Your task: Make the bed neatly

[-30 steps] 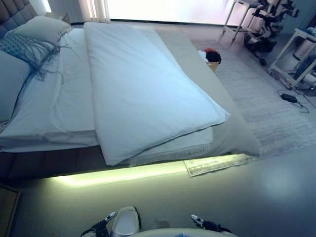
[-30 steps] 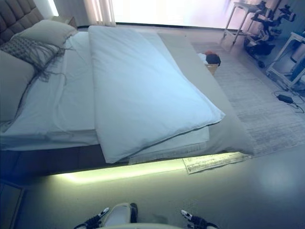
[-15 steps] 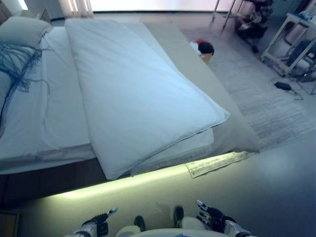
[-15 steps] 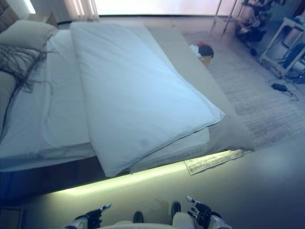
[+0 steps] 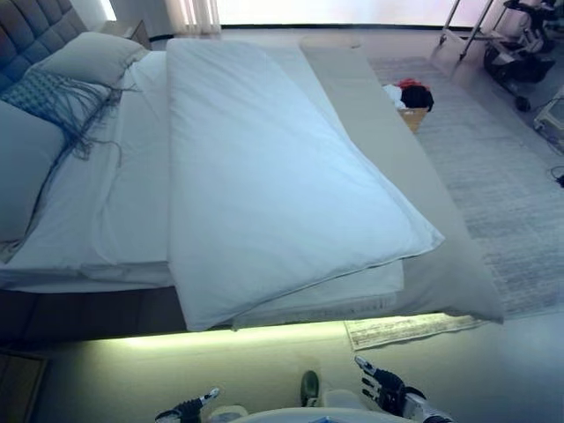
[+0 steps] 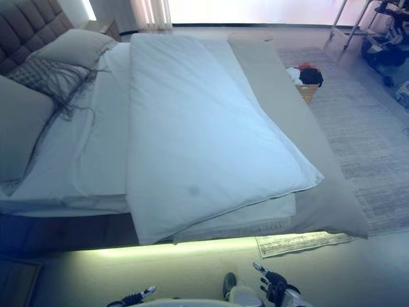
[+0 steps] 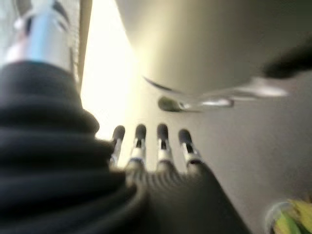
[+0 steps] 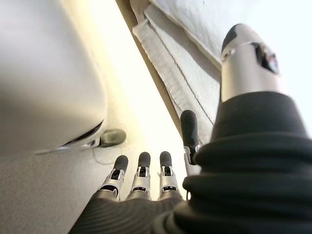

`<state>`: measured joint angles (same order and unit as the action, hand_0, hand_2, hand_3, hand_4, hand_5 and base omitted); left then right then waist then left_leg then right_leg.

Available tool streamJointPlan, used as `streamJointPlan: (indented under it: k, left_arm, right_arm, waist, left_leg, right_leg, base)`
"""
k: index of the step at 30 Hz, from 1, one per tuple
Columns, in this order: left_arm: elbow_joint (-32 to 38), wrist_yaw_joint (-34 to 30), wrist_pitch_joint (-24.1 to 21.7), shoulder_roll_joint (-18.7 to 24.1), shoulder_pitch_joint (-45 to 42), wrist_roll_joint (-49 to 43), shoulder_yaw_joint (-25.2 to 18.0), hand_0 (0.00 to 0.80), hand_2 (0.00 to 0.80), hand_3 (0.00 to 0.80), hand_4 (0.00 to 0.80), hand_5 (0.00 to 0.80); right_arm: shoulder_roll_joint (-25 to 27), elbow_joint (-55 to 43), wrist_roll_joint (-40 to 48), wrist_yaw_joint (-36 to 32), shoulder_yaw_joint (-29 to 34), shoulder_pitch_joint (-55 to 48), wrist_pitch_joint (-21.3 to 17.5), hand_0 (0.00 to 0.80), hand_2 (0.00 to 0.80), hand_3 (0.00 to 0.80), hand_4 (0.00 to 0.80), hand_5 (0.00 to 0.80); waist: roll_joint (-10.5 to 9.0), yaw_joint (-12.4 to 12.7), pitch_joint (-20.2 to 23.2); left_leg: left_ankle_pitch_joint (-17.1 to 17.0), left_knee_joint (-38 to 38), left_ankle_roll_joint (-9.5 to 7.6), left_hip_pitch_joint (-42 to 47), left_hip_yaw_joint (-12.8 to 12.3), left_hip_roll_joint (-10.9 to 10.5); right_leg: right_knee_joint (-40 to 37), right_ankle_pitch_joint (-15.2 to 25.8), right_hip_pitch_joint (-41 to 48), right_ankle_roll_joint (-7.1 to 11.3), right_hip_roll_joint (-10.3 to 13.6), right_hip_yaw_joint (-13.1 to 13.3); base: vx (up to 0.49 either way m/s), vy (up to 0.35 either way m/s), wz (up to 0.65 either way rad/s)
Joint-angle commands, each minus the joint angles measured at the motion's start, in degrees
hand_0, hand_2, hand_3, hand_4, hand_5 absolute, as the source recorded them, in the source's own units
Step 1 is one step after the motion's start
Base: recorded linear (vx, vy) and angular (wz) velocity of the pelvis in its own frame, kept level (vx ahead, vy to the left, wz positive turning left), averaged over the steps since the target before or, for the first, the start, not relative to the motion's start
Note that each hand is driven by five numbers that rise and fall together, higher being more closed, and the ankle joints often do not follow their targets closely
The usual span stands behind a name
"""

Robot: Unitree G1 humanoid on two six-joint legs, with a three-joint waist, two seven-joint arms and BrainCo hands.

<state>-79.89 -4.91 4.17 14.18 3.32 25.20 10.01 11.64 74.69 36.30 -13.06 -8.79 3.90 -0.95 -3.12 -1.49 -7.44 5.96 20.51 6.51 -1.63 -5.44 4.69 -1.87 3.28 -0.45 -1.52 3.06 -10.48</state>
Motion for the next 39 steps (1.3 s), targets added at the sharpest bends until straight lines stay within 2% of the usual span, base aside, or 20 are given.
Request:
streamJointPlan:
  k: [1, 3, 4, 6, 7, 9, 11, 16, 23, 28, 29, 39]
  left_arm:
    - [-0.3, 0.1, -0.9, -3.5, 0.4, -0.7, 1.0, 0.0, 0.0, 0.0, 0.0, 0.0]
    - [-0.1, 0.4, -1.8, -3.4, 1.0, -0.1, 1.7, 0.0, 0.0, 0.0, 0.0, 0.0]
    - [0.0, 0.3, -2.0, -3.0, 2.0, 0.0, 2.3, 0.0, 0.0, 0.0, 0.0, 0.0]
    - [0.3, 0.4, -1.6, -2.2, 4.4, -0.5, 3.1, 0.0, 0.0, 0.0, 0.0, 0.0]
    - [0.5, 0.5, -1.6, -1.6, 5.6, -0.2, 3.5, 0.0, 0.0, 0.0, 0.0, 0.0]
    - [1.1, 0.0, -1.4, -0.7, 8.3, 1.7, 4.4, 0.0, 0.0, 0.0, 0.0, 0.0]
    - [1.6, -0.2, -1.3, -0.2, 11.1, 3.6, 5.1, 0.0, 0.0, 0.0, 0.0, 0.0]
    - [2.8, -0.9, -2.1, 0.3, 15.4, 6.4, 6.9, 0.0, 0.0, 0.0, 0.0, 0.0]
    - [5.0, -2.1, -3.1, -0.4, 20.1, 11.4, 9.6, 0.0, 0.0, 0.0, 0.0, 0.0]
    - [7.1, -1.7, -4.0, -0.8, 22.1, 15.0, 11.2, 0.0, 0.0, 0.0, 0.0, 0.0]
    - [7.4, -1.7, -4.1, -0.7, 22.3, 15.7, 11.7, 0.0, 0.0, 0.0, 0.0, 0.0]
    - [9.6, -0.1, -4.5, -0.9, 23.8, 19.9, 13.0, 0.0, 0.0, 0.0, 0.0, 0.0]
  right_arm:
    - [1.8, -1.0, 3.6, -1.5, -0.8, 1.7, -0.6, 0.0, 0.0, 0.0, 0.0, 0.0]
    - [2.0, -1.0, 6.1, -1.6, -0.9, 3.3, -1.0, 0.0, 0.0, 0.0, 0.0, 0.0]
    - [2.1, -1.2, 7.4, -1.4, -1.3, 5.0, -1.2, 0.0, 0.0, 0.0, 0.0, 0.0]
    - [2.1, -2.2, 12.3, -1.5, -1.4, 7.5, -0.6, 0.0, 0.0, 0.0, 0.0, 0.0]
    - [2.3, -2.7, 14.4, -1.7, -1.0, 8.4, 0.2, 0.0, 0.0, 0.0, 0.0, 0.0]
    - [2.6, -2.4, 16.7, -2.8, -0.7, 10.7, 0.6, 0.0, 0.0, 0.0, 0.0, 0.0]
    - [2.5, -2.0, 20.6, -3.7, -0.7, 13.7, 0.7, 0.0, 0.0, 0.0, 0.0, 0.0]
    - [2.6, -2.3, 25.6, -2.7, -0.6, 19.5, 2.9, 0.0, 0.0, 0.0, 0.0, 0.0]
    - [4.9, -2.2, 28.3, -1.4, -1.5, 27.9, 6.2, 0.0, 0.0, 0.0, 0.0, 0.0]
    - [8.2, -2.4, 28.6, -1.4, -1.9, 32.8, 7.4, 0.0, 0.0, 0.0, 0.0, 0.0]
    - [8.8, -2.3, 28.6, -1.3, -2.2, 33.5, 7.5, 0.0, 0.0, 0.0, 0.0, 0.0]
    - [13.7, -2.8, 29.2, -0.9, -3.2, 41.9, 6.8, 0.0, 0.0, 0.0, 0.0, 0.0]
  waist:
    - [1.23, 1.8, -1.0]
    - [2.12, 2.2, -2.1]
    - [2.57, 2.3, -3.3]
    - [2.84, 1.8, -5.3]
    - [2.79, 1.4, -6.1]
    - [3.07, 1.2, -7.8]
    - [3.3, 1.2, -9.7]
    - [3.34, 1.4, -12.3]
    - [4.57, 2.2, -14.1]
    - [6.06, 3.2, -14.9]
    - [6.45, 3.4, -15.1]
    - [8.54, 5.2, -16.7]
  left_leg:
    - [-10.1, 2.4, -0.38, -7.3, 2.0, 0.7]
    - [-9.7, -6.5, -1.14, -7.4, 1.5, 3.3]
    - [-9.1, -8.1, -1.79, -7.8, 1.3, 3.9]
    - [-6.7, -5.0, -2.2, -10.4, 1.5, 4.2]
    - [-5.5, -3.3, -2.24, -11.7, 0.8, 4.1]
    - [-4.4, -1.2, -2.49, -14.9, 1.2, 3.3]
    - [-3.5, 1.3, -2.52, -18.3, 1.1, 2.6]
    - [-1.3, 7.8, -2.17, -26.7, 1.0, 2.5]
    - [0.2, 12.4, -2.25, -34.9, 1.9, 1.7]
    - [0.5, 14.4, -3.16, -40.4, 3.1, 0.6]
    - [2.1, 15.1, -3.05, -40.7, 3.4, 0.5]
    - [1.0, 16.8, -4.31, -49.4, 4.8, -1.6]
  right_leg:
    - [7.3, -3.9, -0.5, 4.04, 4.1, 0.0]
    - [8.7, -4.8, -1.7, 4.96, 4.6, 0.8]
    - [11.1, -5.4, -3.7, 5.15, 5.2, 0.9]
    - [17.8, -6.4, -9.7, 5.32, 7.0, 1.4]
    - [19.5, -6.3, -11.9, 5.75, 8.0, 1.7]
    - [22.3, -5.9, -16.6, 6.56, 9.4, 2.7]
    - [23.7, -5.4, -20.0, 7.15, 10.2, 3.4]
    - [26.8, -5.3, -26.7, 7.52, 11.4, 4.4]
    - [30.3, -5.7, -34.3, 7.28, 11.9, 4.9]
    - [34.5, -6.4, -41.0, 6.95, 12.3, 5.5]
    - [35.9, -8.0, -41.7, 7.36, 12.2, 5.8]
    - [40.8, -8.3, -51.3, 6.35, 12.3, 6.2]
  base:
    - [0.153, 0.201, -0.24]
    - [0.053, 0.229, -0.41]
    - [-0.094, 0.203, -0.36]
    - [-0.155, 0.184, -0.54]
    - [-0.161, 0.175, -0.35]
    - [-0.176, 0.147, 0.31]
    - [-0.148, 0.114, 0.49]
    - [-0.086, 0.065, 0.23]
    - [-0.032, 0.07, 0.08]
    - [-0.014, 0.07, 0.1]
    - [0.043, 0.049, 0.11]
    - [-0.017, 0.019, 0.09]
